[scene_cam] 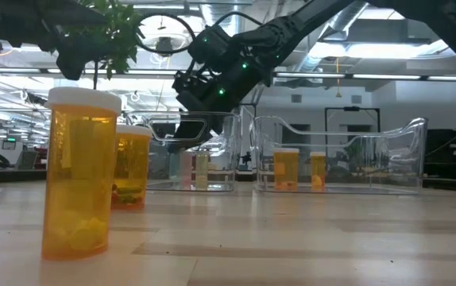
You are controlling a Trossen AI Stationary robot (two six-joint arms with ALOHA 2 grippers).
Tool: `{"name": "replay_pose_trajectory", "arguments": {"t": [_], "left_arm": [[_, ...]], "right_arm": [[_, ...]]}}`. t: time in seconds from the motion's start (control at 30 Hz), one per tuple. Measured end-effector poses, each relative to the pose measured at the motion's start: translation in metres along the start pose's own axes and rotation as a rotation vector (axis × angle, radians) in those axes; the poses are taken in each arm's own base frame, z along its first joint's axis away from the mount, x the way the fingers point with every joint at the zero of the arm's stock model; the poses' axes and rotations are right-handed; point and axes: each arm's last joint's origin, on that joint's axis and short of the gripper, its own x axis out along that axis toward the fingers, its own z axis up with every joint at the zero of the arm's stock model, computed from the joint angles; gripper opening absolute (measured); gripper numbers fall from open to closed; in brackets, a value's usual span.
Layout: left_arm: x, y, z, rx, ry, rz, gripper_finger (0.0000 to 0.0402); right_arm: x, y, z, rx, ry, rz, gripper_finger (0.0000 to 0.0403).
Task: Pick and place medicine bottles into bin by pill shape (circle, oval)
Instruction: Put the top blue pill bottle into the left transparent bin
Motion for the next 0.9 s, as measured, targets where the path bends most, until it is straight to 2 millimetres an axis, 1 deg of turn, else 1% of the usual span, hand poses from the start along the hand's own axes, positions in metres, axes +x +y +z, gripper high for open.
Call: {"name": "replay_pose_trajectory", "arguments": {"t": [0.47,0.9], "left_arm": [[0.0,0.0,0.0,-0.001,0.0,0.0,0.027],[0.0,0.0,0.0,-0.007,0.0,0.0,0.027]], "right_arm": [[-0.0001,-0.001,-0.0006,-0.003,0.006,-0.001,0.0136],[-0.0001,-0.0013,-0.0006,-0.005,0.006,-0.001,0.0187]]}}
